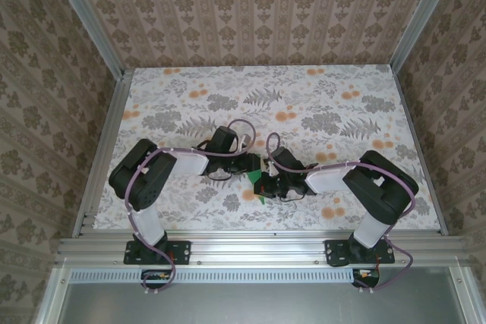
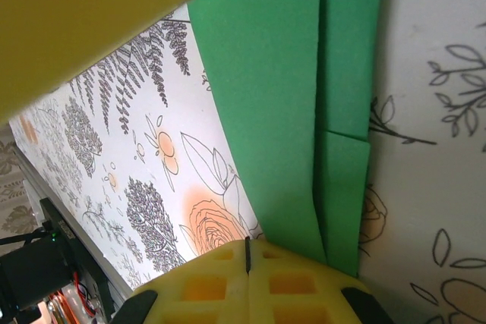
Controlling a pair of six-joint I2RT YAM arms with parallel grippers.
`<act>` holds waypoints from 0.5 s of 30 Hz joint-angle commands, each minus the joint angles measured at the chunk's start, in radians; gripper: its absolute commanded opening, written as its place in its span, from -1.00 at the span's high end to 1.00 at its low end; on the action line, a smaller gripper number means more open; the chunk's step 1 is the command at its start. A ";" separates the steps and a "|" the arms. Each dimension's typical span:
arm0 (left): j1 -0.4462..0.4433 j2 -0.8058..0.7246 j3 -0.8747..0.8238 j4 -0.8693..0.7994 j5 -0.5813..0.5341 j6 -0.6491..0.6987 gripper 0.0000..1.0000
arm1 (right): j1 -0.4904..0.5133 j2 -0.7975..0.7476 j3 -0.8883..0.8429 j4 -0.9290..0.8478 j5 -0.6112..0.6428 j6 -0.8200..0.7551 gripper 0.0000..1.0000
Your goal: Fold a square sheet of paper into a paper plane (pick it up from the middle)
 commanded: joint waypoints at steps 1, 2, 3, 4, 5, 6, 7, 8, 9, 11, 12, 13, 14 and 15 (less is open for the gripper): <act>0.055 0.037 0.010 -0.007 -0.034 0.029 0.24 | 0.002 0.015 -0.053 -0.093 0.025 0.016 0.91; 0.070 0.039 0.014 -0.009 -0.026 0.035 0.23 | 0.001 0.014 -0.056 -0.090 0.022 0.016 0.91; 0.083 0.040 0.019 -0.014 -0.021 0.040 0.22 | 0.001 0.014 -0.058 -0.087 0.022 0.015 0.91; 0.097 0.043 0.024 -0.022 -0.017 0.046 0.22 | 0.002 0.014 -0.061 -0.086 0.021 0.016 0.91; 0.107 0.042 0.034 -0.033 -0.012 0.055 0.22 | 0.001 0.012 -0.063 -0.082 0.022 0.017 0.91; 0.117 0.042 0.042 -0.047 -0.010 0.062 0.22 | 0.002 0.012 -0.065 -0.080 0.022 0.018 0.91; 0.126 0.042 0.055 -0.062 -0.010 0.071 0.22 | 0.000 0.011 -0.068 -0.078 0.022 0.020 0.91; 0.135 0.043 0.065 -0.074 -0.009 0.079 0.22 | 0.002 0.009 -0.069 -0.073 0.022 0.022 0.91; 0.144 0.044 0.071 -0.080 -0.007 0.084 0.22 | 0.002 0.008 -0.071 -0.069 0.021 0.023 0.92; 0.164 0.049 0.085 -0.091 -0.001 0.092 0.21 | 0.001 0.008 -0.070 -0.069 0.019 0.025 0.92; 0.172 0.053 0.091 -0.094 0.003 0.096 0.21 | 0.001 0.007 -0.070 -0.069 0.017 0.023 0.91; 0.183 0.058 0.098 -0.098 0.010 0.101 0.20 | 0.000 0.006 -0.070 -0.068 0.017 0.024 0.91; 0.192 0.063 0.102 -0.101 0.015 0.106 0.20 | 0.002 0.003 -0.070 -0.067 0.017 0.025 0.91; 0.201 0.063 0.106 -0.105 0.019 0.108 0.20 | 0.002 0.001 -0.070 -0.070 0.019 0.025 0.91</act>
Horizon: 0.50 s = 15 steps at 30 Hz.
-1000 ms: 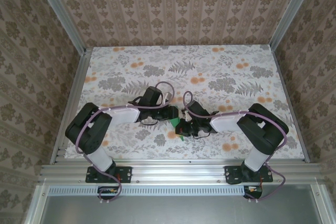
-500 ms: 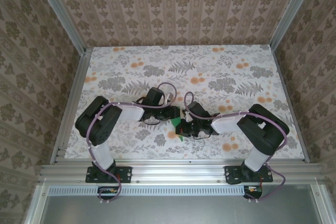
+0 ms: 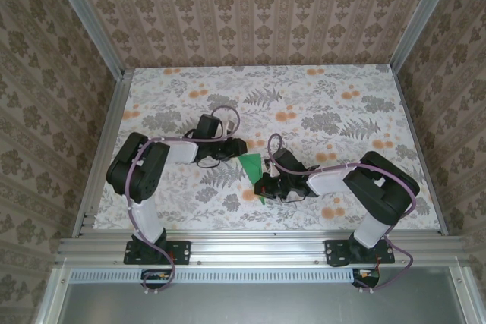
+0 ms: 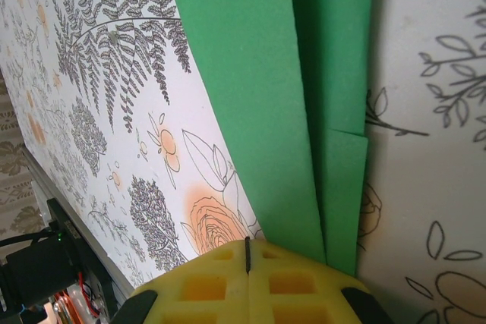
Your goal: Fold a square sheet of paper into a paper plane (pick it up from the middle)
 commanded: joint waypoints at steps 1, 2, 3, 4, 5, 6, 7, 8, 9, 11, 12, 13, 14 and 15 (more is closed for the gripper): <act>0.031 0.025 0.029 -0.045 0.008 0.049 0.19 | 0.001 0.005 -0.042 -0.117 0.019 0.010 0.91; 0.035 0.023 0.034 -0.048 0.015 0.050 0.19 | 0.002 0.003 -0.042 -0.116 0.020 0.010 0.91; 0.036 0.021 0.037 -0.053 0.020 0.054 0.18 | 0.001 -0.001 -0.040 -0.115 0.019 0.010 0.91; 0.049 0.015 0.043 -0.064 0.021 0.059 0.17 | 0.001 -0.003 -0.040 -0.111 0.019 0.011 0.90; 0.065 0.005 0.045 -0.073 0.020 0.062 0.17 | 0.001 -0.009 -0.040 -0.105 0.018 0.014 0.90; 0.068 -0.006 0.043 -0.078 0.021 0.061 0.16 | 0.002 -0.014 -0.039 -0.101 0.016 0.014 0.90; 0.069 -0.021 0.046 -0.086 0.023 0.061 0.15 | 0.002 -0.020 -0.035 -0.094 0.011 0.016 0.89; 0.069 -0.039 0.046 -0.095 0.024 0.061 0.15 | 0.001 -0.033 -0.030 -0.084 0.006 0.019 0.87; 0.069 -0.057 0.045 -0.103 0.023 0.061 0.14 | 0.001 -0.049 -0.026 -0.078 0.007 0.023 0.84; 0.065 -0.105 0.041 -0.129 0.014 0.062 0.12 | 0.001 -0.092 -0.006 -0.090 0.009 0.018 0.80; 0.062 -0.127 0.039 -0.144 0.008 0.062 0.11 | 0.002 -0.113 0.009 -0.109 0.015 0.010 0.74; 0.058 -0.152 0.036 -0.164 -0.005 0.064 0.10 | 0.002 -0.142 0.026 -0.144 0.027 -0.004 0.69; 0.053 -0.180 0.031 -0.190 -0.019 0.063 0.10 | 0.000 -0.173 0.042 -0.173 0.039 -0.019 0.68; 0.048 -0.206 0.027 -0.212 -0.033 0.062 0.08 | 0.000 -0.202 0.053 -0.198 0.053 -0.031 0.67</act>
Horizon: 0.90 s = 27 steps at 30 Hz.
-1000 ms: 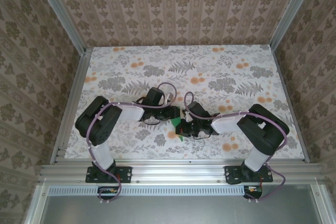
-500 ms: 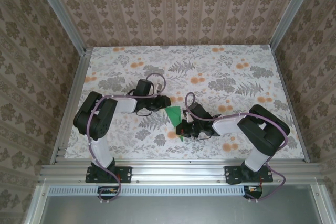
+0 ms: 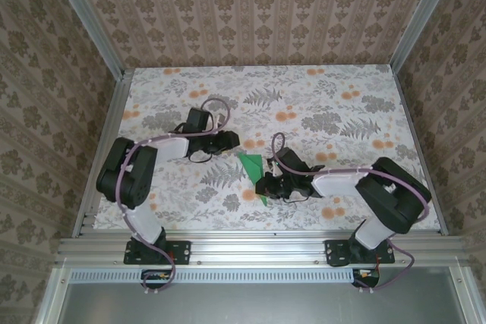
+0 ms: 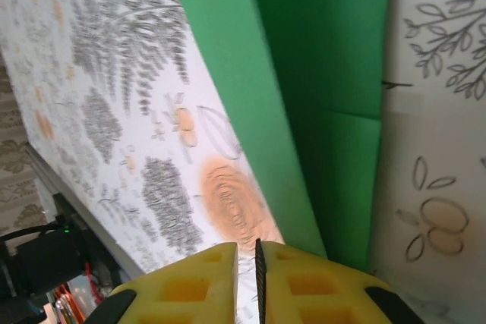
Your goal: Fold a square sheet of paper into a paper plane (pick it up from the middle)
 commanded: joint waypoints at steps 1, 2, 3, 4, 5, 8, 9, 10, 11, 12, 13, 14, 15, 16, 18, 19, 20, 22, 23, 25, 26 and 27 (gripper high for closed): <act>-0.012 -0.115 0.000 -0.103 -0.049 0.030 0.07 | -0.002 -0.115 0.064 -0.130 0.064 -0.047 0.64; -0.051 -0.140 -0.003 -0.139 -0.078 0.029 0.06 | -0.004 -0.152 0.073 -0.171 0.098 -0.063 0.57; -0.067 -0.159 -0.002 -0.176 -0.106 0.027 0.05 | -0.008 -0.185 0.078 -0.208 0.138 -0.072 0.55; -0.087 -0.177 -0.001 -0.210 -0.133 0.021 0.04 | -0.016 -0.227 0.076 -0.248 0.183 -0.081 0.54; -0.106 -0.196 -0.003 -0.246 -0.165 0.007 -0.06 | -0.026 -0.256 0.070 -0.277 0.237 -0.086 0.48; -0.182 -0.237 -0.013 -0.321 -0.261 -0.060 -0.19 | -0.071 -0.340 0.024 -0.328 0.310 -0.081 0.33; -0.204 -0.248 -0.018 -0.333 -0.289 -0.089 -0.26 | -0.085 -0.360 0.005 -0.323 0.310 -0.081 0.30; -0.235 -0.256 -0.022 -0.351 -0.320 -0.122 -0.32 | -0.100 -0.380 -0.014 -0.319 0.307 -0.079 0.25; -0.260 -0.256 -0.023 -0.363 -0.339 -0.152 -0.36 | -0.112 -0.394 -0.030 -0.320 0.305 -0.081 0.21; -0.281 -0.255 -0.017 -0.379 -0.357 -0.167 -0.38 | -0.118 -0.402 -0.039 -0.320 0.300 -0.084 0.19; -0.300 -0.249 -0.001 -0.412 -0.386 -0.179 -0.42 | -0.125 -0.406 -0.047 -0.321 0.293 -0.087 0.17; -0.315 -0.242 0.018 -0.448 -0.420 -0.188 -0.46 | -0.128 -0.404 -0.051 -0.322 0.285 -0.090 0.16; -0.325 -0.231 0.033 -0.469 -0.438 -0.195 -0.51 | -0.130 -0.400 -0.055 -0.320 0.277 -0.091 0.15; -0.333 -0.215 0.049 -0.488 -0.450 -0.207 -0.54 | -0.131 -0.393 -0.060 -0.311 0.268 -0.092 0.15; -0.353 -0.175 0.088 -0.509 -0.454 -0.220 -0.54 | -0.132 -0.377 -0.072 -0.287 0.253 -0.088 0.14; -0.369 -0.153 0.115 -0.532 -0.468 -0.229 -0.55 | -0.132 -0.367 -0.074 -0.276 0.245 -0.086 0.14; -0.386 -0.130 0.145 -0.556 -0.480 -0.231 -0.56 | -0.132 -0.356 -0.077 -0.271 0.237 -0.086 0.14; -0.406 -0.080 0.193 -0.587 -0.497 -0.231 -0.58 | -0.131 -0.343 -0.080 -0.261 0.227 -0.083 0.13; -0.413 -0.057 0.214 -0.597 -0.502 -0.234 -0.59 | -0.132 -0.337 -0.085 -0.249 0.223 -0.081 0.13; -0.421 -0.020 0.241 -0.609 -0.503 -0.240 -0.59 | -0.132 -0.330 -0.098 -0.230 0.220 -0.071 0.13; -0.423 -0.005 0.253 -0.616 -0.509 -0.245 -0.59 | -0.132 -0.329 -0.103 -0.222 0.221 -0.070 0.13; -0.423 0.007 0.260 -0.621 -0.512 -0.252 -0.59 | -0.132 -0.327 -0.107 -0.216 0.222 -0.069 0.12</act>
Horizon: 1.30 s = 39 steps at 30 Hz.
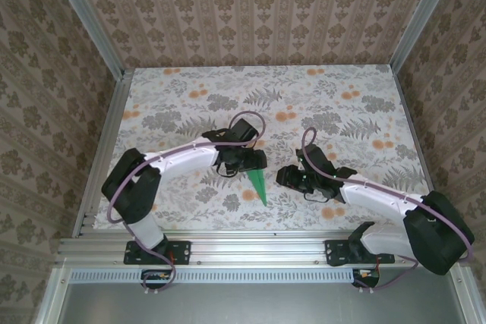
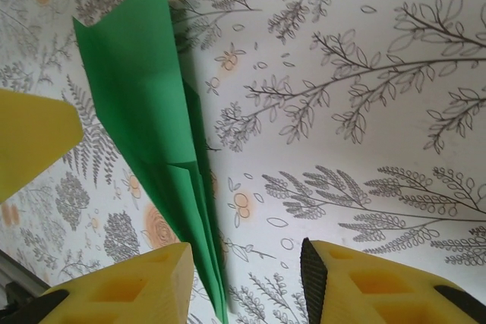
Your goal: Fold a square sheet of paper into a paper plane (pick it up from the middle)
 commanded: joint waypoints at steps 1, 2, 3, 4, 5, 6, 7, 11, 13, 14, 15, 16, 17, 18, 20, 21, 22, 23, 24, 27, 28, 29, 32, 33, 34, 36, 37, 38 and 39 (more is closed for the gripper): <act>-0.003 0.039 0.039 -0.079 -0.044 -0.037 -0.57 | -0.005 0.011 -0.021 0.043 -0.019 0.008 0.12; -0.003 0.049 0.044 -0.081 -0.039 -0.037 -0.54 | -0.005 0.012 -0.024 0.046 -0.017 0.011 0.12; -0.003 0.057 0.050 -0.085 -0.037 -0.037 -0.52 | -0.005 0.014 -0.025 0.051 -0.018 0.013 0.11; -0.004 0.061 0.054 -0.093 -0.037 -0.037 -0.48 | -0.005 0.018 -0.024 0.057 -0.020 0.015 0.11; -0.004 0.062 0.056 -0.097 -0.034 -0.037 -0.44 | -0.004 0.022 -0.022 0.059 -0.025 0.015 0.11; -0.004 0.058 0.054 -0.100 -0.036 -0.038 -0.43 | -0.004 0.027 -0.019 0.062 -0.030 0.014 0.11; -0.006 0.051 0.046 -0.103 -0.042 -0.039 -0.39 | -0.005 0.034 -0.015 0.063 -0.035 0.012 0.11; -0.005 0.001 -0.012 -0.062 -0.040 -0.038 0.00 | -0.005 0.060 0.002 0.067 -0.059 0.008 0.10; -0.004 -0.019 -0.034 -0.047 -0.036 -0.036 0.16 | -0.005 0.070 0.007 0.071 -0.066 0.010 0.10; -0.004 -0.028 -0.046 -0.039 -0.035 -0.034 0.25 | -0.005 0.074 0.011 0.072 -0.070 0.008 0.10; -0.003 -0.034 -0.057 -0.031 -0.034 -0.034 0.34 | -0.005 0.078 0.014 0.072 -0.071 0.008 0.10; -0.002 -0.043 -0.065 -0.024 -0.030 -0.035 0.43 | -0.005 0.082 0.017 0.073 -0.073 0.010 0.10; 0.001 -0.048 -0.072 -0.019 -0.028 -0.034 0.50 | -0.003 0.085 0.021 0.070 -0.074 0.011 0.10; 0.001 -0.054 -0.078 -0.014 -0.028 -0.033 0.58 | -0.003 0.087 0.024 0.070 -0.076 0.012 0.10; 0.001 -0.073 -0.095 0.010 -0.017 -0.025 0.76 | -0.002 0.091 0.032 0.077 -0.086 0.013 0.10; 0.001 -0.080 -0.104 0.024 -0.013 -0.019 0.88 | -0.001 0.093 0.034 0.085 -0.093 0.012 0.10; 0.003 -0.090 -0.116 0.043 -0.004 -0.007 1.00 | 0.001 0.095 0.037 0.097 -0.103 0.012 0.09; 0.004 -0.098 -0.123 0.052 -0.001 0.003 1.00 | 0.005 0.094 0.040 0.109 -0.113 0.012 0.09; 0.006 -0.106 -0.131 0.059 0.000 0.009 1.00 | 0.010 0.094 0.043 0.123 -0.118 0.013 0.09; 0.025 -0.135 -0.174 0.119 0.033 0.038 1.00 | 0.024 0.099 0.051 0.156 -0.131 0.009 0.08; 0.033 -0.150 -0.196 0.144 0.047 0.049 1.00 | 0.028 0.105 0.058 0.157 -0.132 0.005 0.08; 0.041 -0.163 -0.216 0.162 0.055 0.056 1.00 | 0.030 0.115 0.065 0.156 -0.132 0.005 0.08; 0.068 -0.198 -0.264 0.193 0.070 0.078 1.00 | 0.044 0.156 0.092 0.169 -0.156 -0.003 0.07; 0.074 -0.209 -0.279 0.204 0.082 0.085 1.00 | 0.050 0.166 0.102 0.178 -0.164 -0.005 0.06; 0.080 -0.218 -0.293 0.215 0.090 0.092 1.00 | 0.058 0.192 0.112 0.188 -0.169 -0.005 0.05; 0.089 -0.229 -0.313 0.229 0.097 0.097 1.00 | 0.068 0.236 0.134 0.195 -0.182 -0.006 0.04; 0.093 -0.234 -0.320 0.237 0.101 0.099 1.00 | 0.074 0.258 0.149 0.196 -0.189 -0.007 0.04; 0.096 -0.238 -0.326 0.239 0.103 0.101 1.00 | 0.080 0.281 0.162 0.200 -0.194 -0.009 0.03; 0.100 -0.240 -0.329 0.239 0.103 0.102 1.00 | 0.087 0.299 0.174 0.203 -0.199 -0.008 0.03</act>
